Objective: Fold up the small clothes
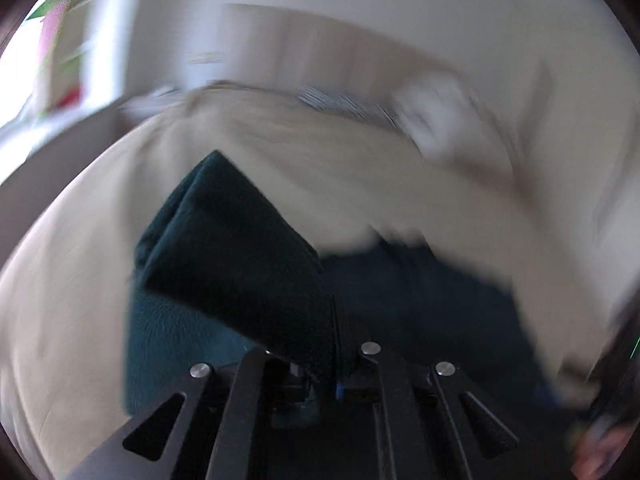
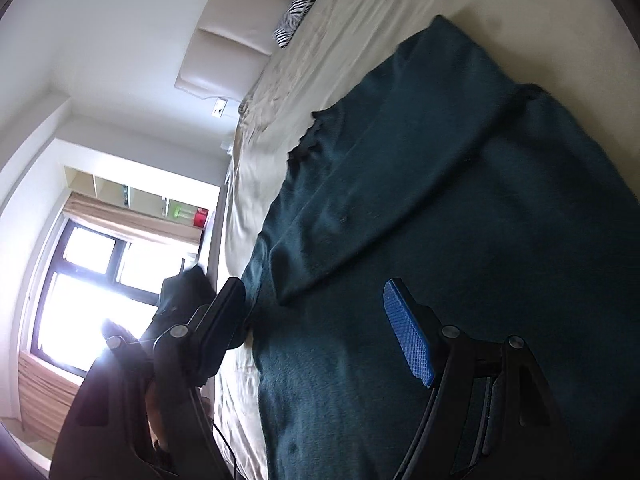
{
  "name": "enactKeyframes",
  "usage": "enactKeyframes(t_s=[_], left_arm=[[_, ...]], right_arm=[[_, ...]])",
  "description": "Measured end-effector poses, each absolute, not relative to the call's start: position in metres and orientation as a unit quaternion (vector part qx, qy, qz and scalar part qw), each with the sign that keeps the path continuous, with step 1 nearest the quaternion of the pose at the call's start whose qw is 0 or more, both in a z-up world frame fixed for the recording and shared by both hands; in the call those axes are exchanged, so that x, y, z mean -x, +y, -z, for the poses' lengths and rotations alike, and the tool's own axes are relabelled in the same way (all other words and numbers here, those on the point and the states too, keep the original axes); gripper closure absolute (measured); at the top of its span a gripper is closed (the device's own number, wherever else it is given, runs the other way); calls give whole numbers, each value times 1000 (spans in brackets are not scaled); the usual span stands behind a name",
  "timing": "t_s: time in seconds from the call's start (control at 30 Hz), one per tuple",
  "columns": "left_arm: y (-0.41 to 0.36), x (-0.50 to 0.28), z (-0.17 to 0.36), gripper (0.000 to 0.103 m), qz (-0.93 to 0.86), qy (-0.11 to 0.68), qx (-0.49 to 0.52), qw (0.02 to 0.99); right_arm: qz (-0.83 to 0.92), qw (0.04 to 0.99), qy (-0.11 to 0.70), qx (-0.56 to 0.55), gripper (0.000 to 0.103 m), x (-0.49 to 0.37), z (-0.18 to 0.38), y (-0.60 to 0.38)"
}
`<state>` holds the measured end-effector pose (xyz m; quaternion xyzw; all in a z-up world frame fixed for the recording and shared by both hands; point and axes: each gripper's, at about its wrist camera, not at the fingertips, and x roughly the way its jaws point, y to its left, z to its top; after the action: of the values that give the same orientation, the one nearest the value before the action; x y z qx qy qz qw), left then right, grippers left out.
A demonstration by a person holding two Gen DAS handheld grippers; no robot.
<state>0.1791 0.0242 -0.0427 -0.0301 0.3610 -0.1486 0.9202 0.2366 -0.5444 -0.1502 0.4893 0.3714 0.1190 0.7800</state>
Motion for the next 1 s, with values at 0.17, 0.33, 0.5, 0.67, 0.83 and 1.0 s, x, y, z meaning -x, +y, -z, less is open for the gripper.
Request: enactKeyframes(t_s=[0.17, 0.33, 0.5, 0.67, 0.83, 1.0], left_arm=[[-88, -174, 124, 82, 194, 449, -87, 868], [-85, -149, 127, 21, 219, 438, -60, 870], [-44, -134, 112, 20, 247, 423, 23, 872], [7, -128, 115, 21, 219, 429, 129, 867], [35, -135, 127, 24, 198, 432, 169, 863], [44, -126, 126, 24, 196, 427, 180, 864]], right_arm=[[-98, 775, 392, -487, 31, -233, 162, -562], [-92, 771, 426, -464, 26, -246, 169, -561], [-102, 774, 450, -434, 25, -278, 169, -534], [-100, 765, 492, -403, 25, -315, 181, -503], [-81, 784, 499, -360, 55, -326, 175, -483], [-84, 804, 523, -272, 95, -333, 170, -453]])
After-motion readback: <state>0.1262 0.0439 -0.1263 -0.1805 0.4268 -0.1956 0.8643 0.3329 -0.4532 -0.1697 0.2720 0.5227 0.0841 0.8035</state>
